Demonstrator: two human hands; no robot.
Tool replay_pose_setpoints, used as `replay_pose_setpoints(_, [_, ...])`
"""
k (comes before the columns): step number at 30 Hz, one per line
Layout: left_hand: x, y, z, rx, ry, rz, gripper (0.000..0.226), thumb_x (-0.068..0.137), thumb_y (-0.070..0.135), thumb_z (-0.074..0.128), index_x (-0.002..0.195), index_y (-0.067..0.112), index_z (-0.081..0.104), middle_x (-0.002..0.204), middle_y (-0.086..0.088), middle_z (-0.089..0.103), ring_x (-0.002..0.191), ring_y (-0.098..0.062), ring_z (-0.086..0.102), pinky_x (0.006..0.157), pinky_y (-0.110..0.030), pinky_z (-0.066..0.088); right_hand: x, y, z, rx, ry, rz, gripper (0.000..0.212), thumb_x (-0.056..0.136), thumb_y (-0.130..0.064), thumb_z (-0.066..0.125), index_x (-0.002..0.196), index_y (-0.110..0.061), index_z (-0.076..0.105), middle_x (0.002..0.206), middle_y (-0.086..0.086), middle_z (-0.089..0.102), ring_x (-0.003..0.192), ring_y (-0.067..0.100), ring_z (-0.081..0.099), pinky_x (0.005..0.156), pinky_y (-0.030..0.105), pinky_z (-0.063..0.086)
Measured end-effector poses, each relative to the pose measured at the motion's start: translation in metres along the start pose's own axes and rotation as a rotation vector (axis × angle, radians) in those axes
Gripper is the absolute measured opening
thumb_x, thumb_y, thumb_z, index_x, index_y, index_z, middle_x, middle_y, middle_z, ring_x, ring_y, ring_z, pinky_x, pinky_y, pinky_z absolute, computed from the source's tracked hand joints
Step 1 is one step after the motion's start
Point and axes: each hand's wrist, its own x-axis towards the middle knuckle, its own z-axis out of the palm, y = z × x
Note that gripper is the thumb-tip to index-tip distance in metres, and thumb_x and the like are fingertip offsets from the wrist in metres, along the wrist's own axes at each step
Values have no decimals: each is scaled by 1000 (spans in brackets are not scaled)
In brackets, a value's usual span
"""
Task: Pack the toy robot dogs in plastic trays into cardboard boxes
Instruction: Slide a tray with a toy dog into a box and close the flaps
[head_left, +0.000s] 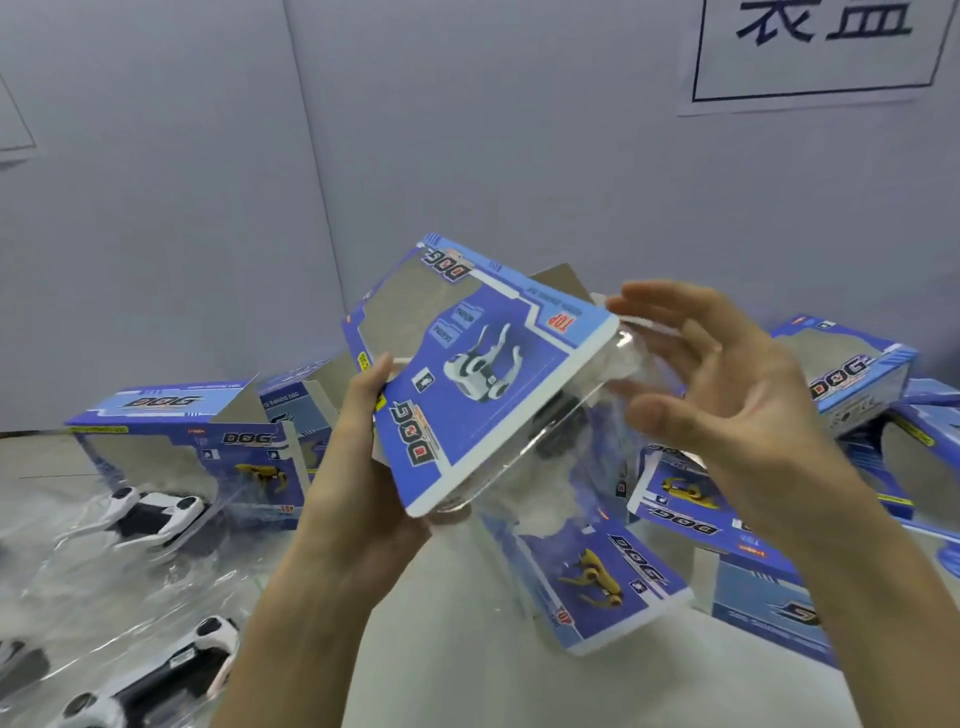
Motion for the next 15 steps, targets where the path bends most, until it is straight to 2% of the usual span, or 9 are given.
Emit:
replay_pose_setpoints(2, [13, 9, 6, 119, 29, 76, 41, 107, 26, 28, 87, 21, 63, 42, 1, 61, 32, -4, 55, 36, -18, 42, 2, 4, 3, -239, 121, 3, 79, 56, -61, 86, 127, -45, 56, 135, -18, 57, 132, 2, 48, 96, 32, 51])
replay_pose_setpoints(4, [20, 8, 8, 153, -19, 146, 36, 108, 23, 19, 89, 25, 50, 40, 3, 59, 31, -5, 55, 34, -17, 41, 2, 10, 8, -241, 171, 41, 71, 58, -55, 79, 124, -47, 57, 129, -24, 59, 127, -3, 51, 88, 24, 54])
replay_pose_setpoints(6, [23, 0, 13, 206, -33, 120, 36, 102, 38, 26, 98, 23, 58, 65, 5, 71, 48, -10, 64, 45, -21, 47, 3, 16, 13, -81, 190, 47, 47, 64, -44, 76, 110, -42, 69, 114, -15, 71, 108, 6, 65, 83, 29, 58])
replay_pose_setpoints(7, [23, -2, 14, 214, 28, 80, 44, 94, 52, 31, 102, 25, 66, 78, 5, 73, 59, -15, 66, 50, -24, 49, 3, 16, 16, -50, 243, 39, 31, 68, -39, 78, 99, -41, 74, 102, -15, 74, 96, 4, 69, 80, 27, 57])
replay_pose_setpoints(9, [16, -9, 9, 339, 17, 93, 51, 75, 72, 32, 94, 46, 71, 91, 0, 76, 74, -20, 70, 57, -29, 53, 5, 15, 18, -38, 368, 61, 7, 77, -40, 72, 81, -41, 76, 80, -16, 74, 78, 2, 68, 77, 27, 58])
replay_pose_setpoints(11, [17, -14, 5, 581, 42, 179, 55, 72, 79, 25, 96, 47, 63, 113, -9, 68, 89, -18, 67, 65, -26, 51, 5, 14, 17, 55, 431, 137, 10, 78, -44, 69, 73, -42, 77, 75, -14, 71, 79, 5, 67, 83, 36, 60])
replay_pose_setpoints(12, [19, -14, 4, 647, 97, 228, 49, 75, 77, 25, 93, 46, 57, 119, -5, 64, 92, -14, 63, 67, -22, 48, 5, 13, 15, 119, 431, 143, 7, 76, -43, 72, 72, -44, 77, 77, -16, 71, 85, 6, 67, 86, 40, 59])
replay_pose_setpoints(14, [20, -11, 1, 663, 95, 328, 31, 82, 73, 37, 97, 54, 57, 126, 17, 55, 110, -7, 59, 79, -15, 48, 5, 7, 13, 225, 397, 107, 8, 69, -54, 70, 67, -47, 75, 74, -22, 67, 88, 6, 64, 84, 40, 56])
replay_pose_setpoints(15, [19, -10, 0, 649, 39, 396, 29, 85, 71, 45, 109, 60, 58, 132, 26, 50, 121, -6, 56, 90, -17, 49, 5, 3, 13, 239, 350, 80, 16, 65, -61, 71, 70, -46, 75, 78, -22, 67, 91, 5, 64, 83, 36, 55])
